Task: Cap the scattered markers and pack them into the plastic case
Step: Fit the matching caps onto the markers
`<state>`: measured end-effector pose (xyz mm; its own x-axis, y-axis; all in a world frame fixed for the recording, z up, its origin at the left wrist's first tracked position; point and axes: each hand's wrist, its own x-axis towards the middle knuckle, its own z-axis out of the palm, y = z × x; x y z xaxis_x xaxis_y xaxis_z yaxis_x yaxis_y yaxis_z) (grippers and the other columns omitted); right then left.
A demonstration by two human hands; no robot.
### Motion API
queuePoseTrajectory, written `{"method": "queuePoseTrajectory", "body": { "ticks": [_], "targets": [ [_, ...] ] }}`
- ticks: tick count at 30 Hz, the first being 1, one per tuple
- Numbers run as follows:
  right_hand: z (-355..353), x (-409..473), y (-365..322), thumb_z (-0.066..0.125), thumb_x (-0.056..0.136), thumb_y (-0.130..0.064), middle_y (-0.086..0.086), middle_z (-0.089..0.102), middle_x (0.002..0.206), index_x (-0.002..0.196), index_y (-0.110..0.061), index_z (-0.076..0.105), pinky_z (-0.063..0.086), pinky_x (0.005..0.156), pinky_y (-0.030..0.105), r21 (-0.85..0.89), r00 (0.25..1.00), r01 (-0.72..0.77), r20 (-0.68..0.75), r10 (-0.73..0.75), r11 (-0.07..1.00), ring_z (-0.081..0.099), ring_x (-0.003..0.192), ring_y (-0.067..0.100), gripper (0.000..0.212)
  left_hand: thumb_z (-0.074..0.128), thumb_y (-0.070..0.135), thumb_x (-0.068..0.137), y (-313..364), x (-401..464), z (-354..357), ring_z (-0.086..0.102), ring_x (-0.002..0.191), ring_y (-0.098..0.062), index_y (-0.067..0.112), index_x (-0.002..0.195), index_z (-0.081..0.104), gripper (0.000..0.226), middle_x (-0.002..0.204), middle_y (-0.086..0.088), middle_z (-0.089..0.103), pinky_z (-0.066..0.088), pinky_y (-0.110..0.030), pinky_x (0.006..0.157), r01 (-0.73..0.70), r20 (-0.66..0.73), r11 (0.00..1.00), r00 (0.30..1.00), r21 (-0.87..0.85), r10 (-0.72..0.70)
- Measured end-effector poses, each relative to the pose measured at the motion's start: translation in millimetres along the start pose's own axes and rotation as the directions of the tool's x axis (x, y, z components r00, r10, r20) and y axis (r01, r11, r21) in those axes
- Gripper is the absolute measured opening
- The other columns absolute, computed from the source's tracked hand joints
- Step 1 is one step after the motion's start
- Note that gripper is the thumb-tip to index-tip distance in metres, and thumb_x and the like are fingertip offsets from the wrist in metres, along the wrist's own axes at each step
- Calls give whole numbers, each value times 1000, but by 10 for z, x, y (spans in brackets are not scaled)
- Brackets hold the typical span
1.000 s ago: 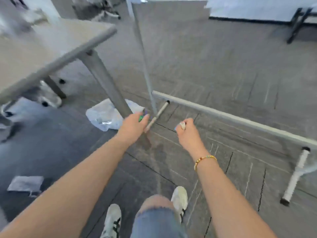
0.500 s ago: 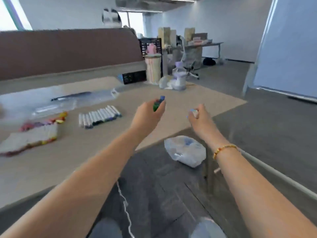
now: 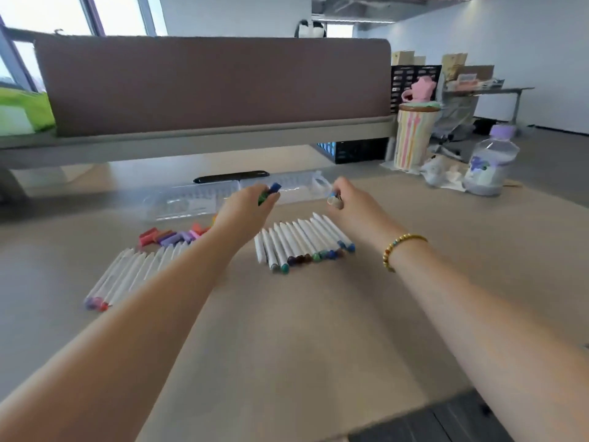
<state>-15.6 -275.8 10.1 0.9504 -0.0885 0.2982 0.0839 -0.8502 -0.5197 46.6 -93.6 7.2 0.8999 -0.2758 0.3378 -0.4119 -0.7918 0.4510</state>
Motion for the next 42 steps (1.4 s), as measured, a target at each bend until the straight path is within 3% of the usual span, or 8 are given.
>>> {"method": "queuePoseTrajectory", "body": {
  "ticks": [5,12,16,21,25,30,37,42],
  "targets": [
    [116,544,16,42,96,-12,8,55,88,105,-14,43,37,58,30,-286,983,131,161,-88,949,49,70,19,10,40,37,98,-281,363,0,55,76,-22,9,105,56,33,87,-6,58,46,-33,71,-39,149,980,989,193,10],
    [249,1226,-101,37,95,-11,4,49,81,94,-15,40,27,51,27,-564,900,267,435,7,782,40,62,15,5,42,34,98,-342,801,73,57,93,-25,4,113,56,35,106,-11,60,43,-30,81,-114,414,934,910,339,-40],
    [349,1368,-180,40,95,-8,12,57,111,106,-12,51,37,70,29,-644,839,380,543,46,664,51,86,25,17,43,40,97,-344,1015,249,55,94,-25,6,109,56,39,105,-10,59,40,-29,80,-175,535,907,843,382,-62],
    [424,1503,-161,43,95,-14,11,60,116,117,-10,56,42,75,31,-678,802,408,586,116,612,58,102,28,25,44,39,95,-295,1105,337,50,92,-22,9,114,52,36,112,-8,57,38,-28,75,-239,576,888,817,394,-36],
    [370,1468,-166,43,94,-8,8,57,115,110,-14,53,38,72,32,-655,789,406,603,117,638,51,90,23,20,49,40,93,-294,1087,325,47,86,-21,12,116,48,36,101,-5,54,40,-29,76,-212,598,906,800,366,-54],
    [366,1430,-24,44,90,-4,3,46,83,99,-16,41,38,65,32,-567,800,348,595,80,747,46,78,21,16,55,39,90,-348,1023,312,49,92,-20,17,124,43,42,115,-6,54,43,-30,83,-144,581,955,813,257,-33],
    [333,1404,89,53,92,-20,6,53,126,127,-20,45,43,83,31,-408,801,244,596,53,880,51,103,21,36,52,33,94,-400,955,306,55,103,-20,17,124,49,34,122,-6,56,46,-33,96,-20,543,989,837,150,-65],
    [235,1302,187,41,91,1,2,38,147,143,-22,35,34,106,34,-262,816,57,569,106,963,38,132,21,57,43,28,98,-390,1015,254,54,99,-16,18,122,54,28,122,-4,56,45,-28,93,-39,567,993,823,108,-29]
  ]
}}
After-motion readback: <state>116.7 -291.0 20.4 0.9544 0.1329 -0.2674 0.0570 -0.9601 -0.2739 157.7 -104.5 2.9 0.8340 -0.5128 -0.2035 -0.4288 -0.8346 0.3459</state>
